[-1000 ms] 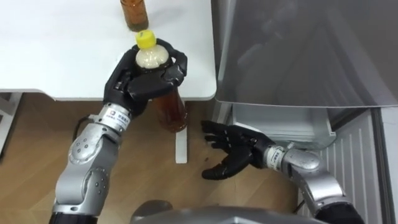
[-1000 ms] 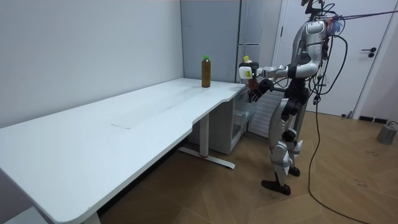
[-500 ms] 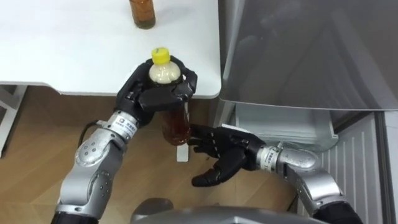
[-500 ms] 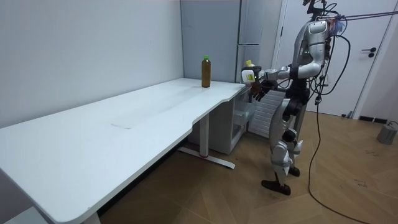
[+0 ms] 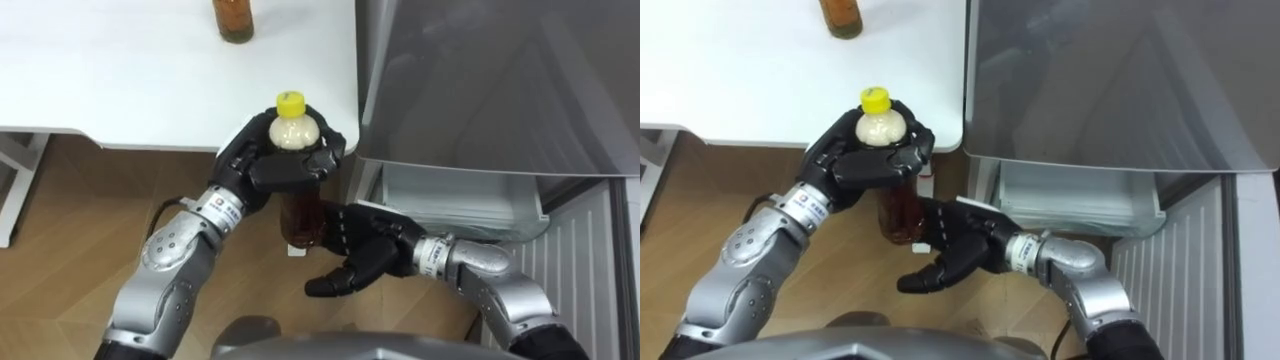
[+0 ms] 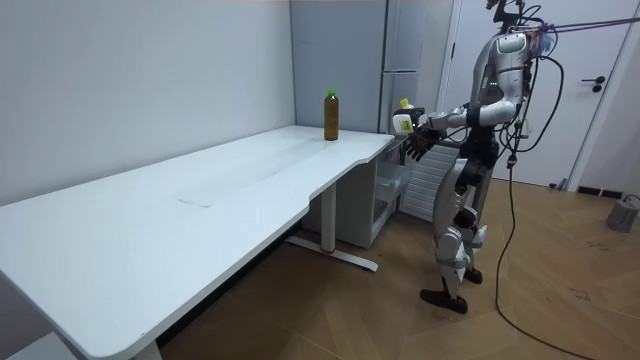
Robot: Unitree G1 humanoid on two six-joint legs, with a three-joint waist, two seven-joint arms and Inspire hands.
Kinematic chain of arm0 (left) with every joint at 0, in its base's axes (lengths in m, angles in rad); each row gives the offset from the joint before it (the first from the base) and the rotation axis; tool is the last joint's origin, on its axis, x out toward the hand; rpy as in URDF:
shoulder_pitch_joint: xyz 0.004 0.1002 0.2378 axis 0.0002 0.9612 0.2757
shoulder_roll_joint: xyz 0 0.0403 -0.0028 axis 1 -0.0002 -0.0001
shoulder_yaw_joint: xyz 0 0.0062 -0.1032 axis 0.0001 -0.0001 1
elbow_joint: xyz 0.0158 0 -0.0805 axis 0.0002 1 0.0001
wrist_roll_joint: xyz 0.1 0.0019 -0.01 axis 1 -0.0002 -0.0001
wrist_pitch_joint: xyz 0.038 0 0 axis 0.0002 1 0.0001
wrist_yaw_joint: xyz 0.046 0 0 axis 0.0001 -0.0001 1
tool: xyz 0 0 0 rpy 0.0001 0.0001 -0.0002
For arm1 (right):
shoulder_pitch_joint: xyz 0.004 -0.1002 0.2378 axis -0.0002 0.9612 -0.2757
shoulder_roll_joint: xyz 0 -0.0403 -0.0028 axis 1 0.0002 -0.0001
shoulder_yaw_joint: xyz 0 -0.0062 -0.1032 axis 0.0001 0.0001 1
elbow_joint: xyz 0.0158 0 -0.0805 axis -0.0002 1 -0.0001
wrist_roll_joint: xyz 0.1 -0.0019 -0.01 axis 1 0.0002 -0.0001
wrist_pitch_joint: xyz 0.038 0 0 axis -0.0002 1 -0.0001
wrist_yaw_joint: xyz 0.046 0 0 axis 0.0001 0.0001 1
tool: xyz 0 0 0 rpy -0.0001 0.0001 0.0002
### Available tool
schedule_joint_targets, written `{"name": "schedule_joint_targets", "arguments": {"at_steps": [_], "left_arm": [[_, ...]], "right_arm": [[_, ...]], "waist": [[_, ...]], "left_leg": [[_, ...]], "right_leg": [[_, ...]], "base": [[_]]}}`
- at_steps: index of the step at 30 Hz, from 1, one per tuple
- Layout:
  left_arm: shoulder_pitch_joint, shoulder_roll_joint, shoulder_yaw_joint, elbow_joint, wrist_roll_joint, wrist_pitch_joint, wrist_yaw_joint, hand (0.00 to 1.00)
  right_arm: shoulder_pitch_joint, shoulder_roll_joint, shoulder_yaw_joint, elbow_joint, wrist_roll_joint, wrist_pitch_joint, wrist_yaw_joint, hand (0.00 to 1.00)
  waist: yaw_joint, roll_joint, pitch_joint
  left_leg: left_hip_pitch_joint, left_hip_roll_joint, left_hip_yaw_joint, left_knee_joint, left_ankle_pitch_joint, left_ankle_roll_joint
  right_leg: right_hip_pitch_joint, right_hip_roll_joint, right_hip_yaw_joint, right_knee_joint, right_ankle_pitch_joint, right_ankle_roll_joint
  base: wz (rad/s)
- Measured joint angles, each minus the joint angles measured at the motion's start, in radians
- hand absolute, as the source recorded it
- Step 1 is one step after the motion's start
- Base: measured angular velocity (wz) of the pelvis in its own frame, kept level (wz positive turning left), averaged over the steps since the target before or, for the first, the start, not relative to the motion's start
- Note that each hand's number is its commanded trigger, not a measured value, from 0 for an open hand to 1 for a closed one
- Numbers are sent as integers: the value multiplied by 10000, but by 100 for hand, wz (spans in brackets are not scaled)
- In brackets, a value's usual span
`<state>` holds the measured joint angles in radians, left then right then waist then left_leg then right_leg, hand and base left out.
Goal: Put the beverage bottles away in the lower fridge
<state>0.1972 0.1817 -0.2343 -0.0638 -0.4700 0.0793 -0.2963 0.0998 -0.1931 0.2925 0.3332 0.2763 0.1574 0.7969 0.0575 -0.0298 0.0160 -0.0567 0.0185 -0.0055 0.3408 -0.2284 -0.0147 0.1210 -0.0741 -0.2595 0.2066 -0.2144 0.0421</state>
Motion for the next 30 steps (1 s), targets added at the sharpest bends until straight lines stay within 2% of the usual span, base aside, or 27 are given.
{"name": "schedule_joint_targets", "arguments": {"at_steps": [8, 13, 17, 18, 19, 20, 21, 30], "left_arm": [[1, 33, -454, 500, 6, 1, -7, 100], [0, 220, -580, 569, 5, 0, -33, 100], [0, 235, -683, 706, 5, 1, -50, 100], [0, 247, -743, 747, 5, 3, -55, 100], [0, 283, -847, 771, 5, 13, -58, 100], [0, 299, -889, 778, 6, 28, -78, 100], [0, 312, -948, 819, 6, 30, -142, 100], [-16, 314, -1257, 855, -94, 33, -497, 100]], "right_arm": [[6, -37, 223, -58, 88, 113, -351, 0], [4, -36, 465, -58, 89, 168, -480, 0], [4, -53, 595, -58, 89, 188, -552, 0], [2, -50, 602, -58, 90, 188, -552, 10], [-12, -49, 616, -59, 98, 187, -552, 52], [-21, -49, 630, -59, 109, 187, -552, 52], [-22, -52, 650, -59, 119, 187, -553, 99], [-27, -108, 691, -57, 113, 187, -903, 100]], "waist": [[-19, 13, -8], [-23, 21, -14], [-22, 32, -14], [-21, 41, -18], [-20, 45, -20], [-21, 46, -19], [-22, 49, -18], [-12, 66, -9]], "left_leg": [[5, 1, 1, 25, 0, 0], [14, 1, 2, 41, 0, 0], [13, 1, 2, 42, 0, 0], [12, 1, 2, 42, 0, 0], [12, 1, 2, 42, 0, 0], [12, 1, 2, 42, 0, 0], [12, 2, 2, 42, 0, 0], [-3, 1, 3, 29, 0, 0]], "right_leg": [[83, 2, -25, -1, 0, 0], [92, 1, -16, 6, 1, -1], [90, 2, -16, 6, 1, -1], [91, 1, -15, 6, 1, -1], [91, 1, -14, 6, 1, -1], [90, 2, -14, 7, 1, -1], [89, 2, -15, 7, 1, -1], [61, 3, -10, 8, 0, -1]], "base": [[0], [0], [0], [0], [0], [0], [0], [0]]}}
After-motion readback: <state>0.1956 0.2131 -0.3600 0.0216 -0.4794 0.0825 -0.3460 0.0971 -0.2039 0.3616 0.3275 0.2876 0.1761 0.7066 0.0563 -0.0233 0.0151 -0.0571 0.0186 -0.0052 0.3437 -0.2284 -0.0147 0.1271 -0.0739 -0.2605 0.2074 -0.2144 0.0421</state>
